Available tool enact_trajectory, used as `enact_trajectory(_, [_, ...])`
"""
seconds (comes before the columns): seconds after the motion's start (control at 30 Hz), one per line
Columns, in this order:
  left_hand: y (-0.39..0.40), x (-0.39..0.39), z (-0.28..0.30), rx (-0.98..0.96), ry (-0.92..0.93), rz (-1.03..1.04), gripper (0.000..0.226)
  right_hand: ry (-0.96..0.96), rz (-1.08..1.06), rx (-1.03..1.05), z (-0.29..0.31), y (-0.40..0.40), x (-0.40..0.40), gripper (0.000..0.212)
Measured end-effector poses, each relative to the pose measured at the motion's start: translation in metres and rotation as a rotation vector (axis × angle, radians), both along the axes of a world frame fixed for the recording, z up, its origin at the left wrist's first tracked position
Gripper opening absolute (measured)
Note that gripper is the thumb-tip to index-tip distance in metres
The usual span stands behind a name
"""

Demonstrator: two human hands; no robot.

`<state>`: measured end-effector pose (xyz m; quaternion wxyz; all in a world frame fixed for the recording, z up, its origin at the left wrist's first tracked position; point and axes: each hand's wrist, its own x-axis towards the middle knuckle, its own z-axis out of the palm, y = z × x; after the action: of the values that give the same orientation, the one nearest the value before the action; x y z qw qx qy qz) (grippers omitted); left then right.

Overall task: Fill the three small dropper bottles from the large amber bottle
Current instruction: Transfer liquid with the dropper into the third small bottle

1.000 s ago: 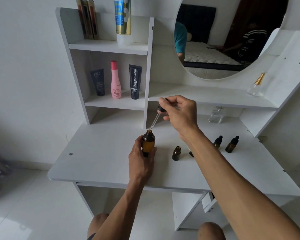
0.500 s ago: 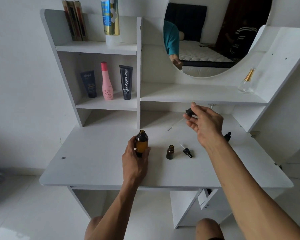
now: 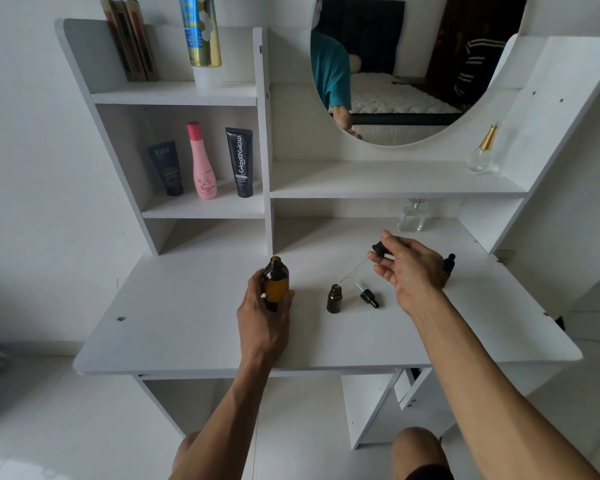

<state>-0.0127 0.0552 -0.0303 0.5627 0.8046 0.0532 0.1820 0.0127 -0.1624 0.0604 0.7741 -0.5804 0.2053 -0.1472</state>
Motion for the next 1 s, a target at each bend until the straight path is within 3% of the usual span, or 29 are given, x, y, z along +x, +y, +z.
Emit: enact_trajectory(1.0, [0.0016,0.0007,-0.0022,0.007,-0.023,-0.001,0.050,0.009,-0.008,-0.044,-0.0008,0.0000,0.0003,0.014])
